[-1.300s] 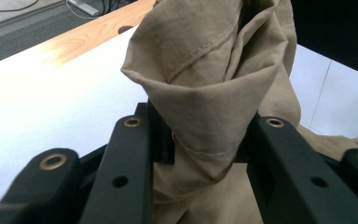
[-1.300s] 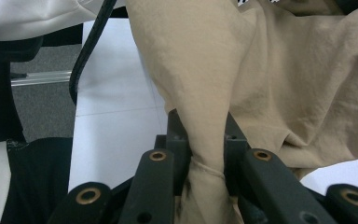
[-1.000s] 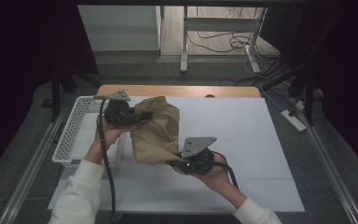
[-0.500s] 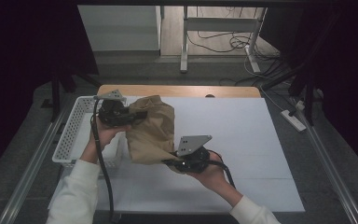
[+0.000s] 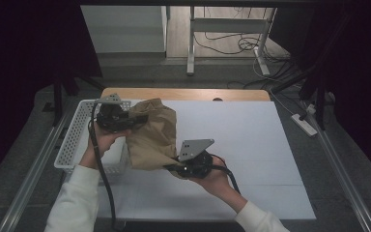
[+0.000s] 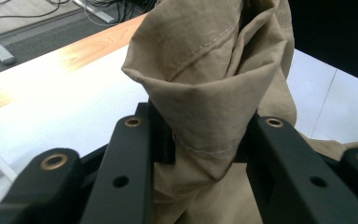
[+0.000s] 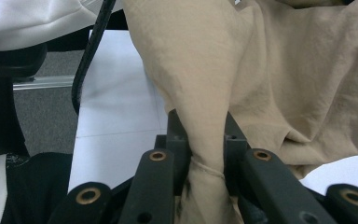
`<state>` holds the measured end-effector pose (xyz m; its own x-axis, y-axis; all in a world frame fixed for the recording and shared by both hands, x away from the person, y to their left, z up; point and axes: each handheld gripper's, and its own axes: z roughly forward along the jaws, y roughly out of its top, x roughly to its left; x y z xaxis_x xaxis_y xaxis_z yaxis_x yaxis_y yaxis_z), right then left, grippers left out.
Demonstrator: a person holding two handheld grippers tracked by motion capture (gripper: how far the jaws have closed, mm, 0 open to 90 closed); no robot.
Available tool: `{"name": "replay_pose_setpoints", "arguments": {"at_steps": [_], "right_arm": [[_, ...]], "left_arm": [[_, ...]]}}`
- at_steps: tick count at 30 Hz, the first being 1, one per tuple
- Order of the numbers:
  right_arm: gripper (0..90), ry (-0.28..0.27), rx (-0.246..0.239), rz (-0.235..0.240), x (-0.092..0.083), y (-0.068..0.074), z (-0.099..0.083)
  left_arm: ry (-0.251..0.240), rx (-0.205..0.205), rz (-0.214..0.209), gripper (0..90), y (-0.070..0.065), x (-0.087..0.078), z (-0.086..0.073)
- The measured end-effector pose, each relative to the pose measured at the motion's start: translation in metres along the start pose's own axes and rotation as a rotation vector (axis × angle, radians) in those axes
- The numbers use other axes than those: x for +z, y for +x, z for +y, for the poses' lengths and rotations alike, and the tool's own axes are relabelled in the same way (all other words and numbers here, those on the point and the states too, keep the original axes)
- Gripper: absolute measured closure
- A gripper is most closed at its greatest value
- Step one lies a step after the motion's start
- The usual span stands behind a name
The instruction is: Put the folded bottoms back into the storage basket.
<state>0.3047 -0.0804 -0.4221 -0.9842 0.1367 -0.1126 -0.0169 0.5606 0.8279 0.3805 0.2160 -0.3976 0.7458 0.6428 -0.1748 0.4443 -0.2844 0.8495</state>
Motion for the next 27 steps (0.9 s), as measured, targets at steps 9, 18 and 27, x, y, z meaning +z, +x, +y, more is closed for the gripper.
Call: {"name": "replay_pose_setpoints", "arguments": {"at_steps": [9,18,27], "right_arm": [[78.6,-0.011,-0.01,0.009,0.009,-0.002,0.009],[78.6,-0.019,-0.019,0.023,0.023,-0.002,0.02],[78.6,-0.011,-0.035,0.035,0.04,-0.006,0.033]], "left_arm": [[-0.02,-0.015,0.016,68.8,0.008,-0.016,-0.003],[-0.033,-0.022,0.043,68.8,0.016,-0.033,-0.005],[-0.04,-0.048,0.067,68.8,0.028,-0.047,-0.011]]}}
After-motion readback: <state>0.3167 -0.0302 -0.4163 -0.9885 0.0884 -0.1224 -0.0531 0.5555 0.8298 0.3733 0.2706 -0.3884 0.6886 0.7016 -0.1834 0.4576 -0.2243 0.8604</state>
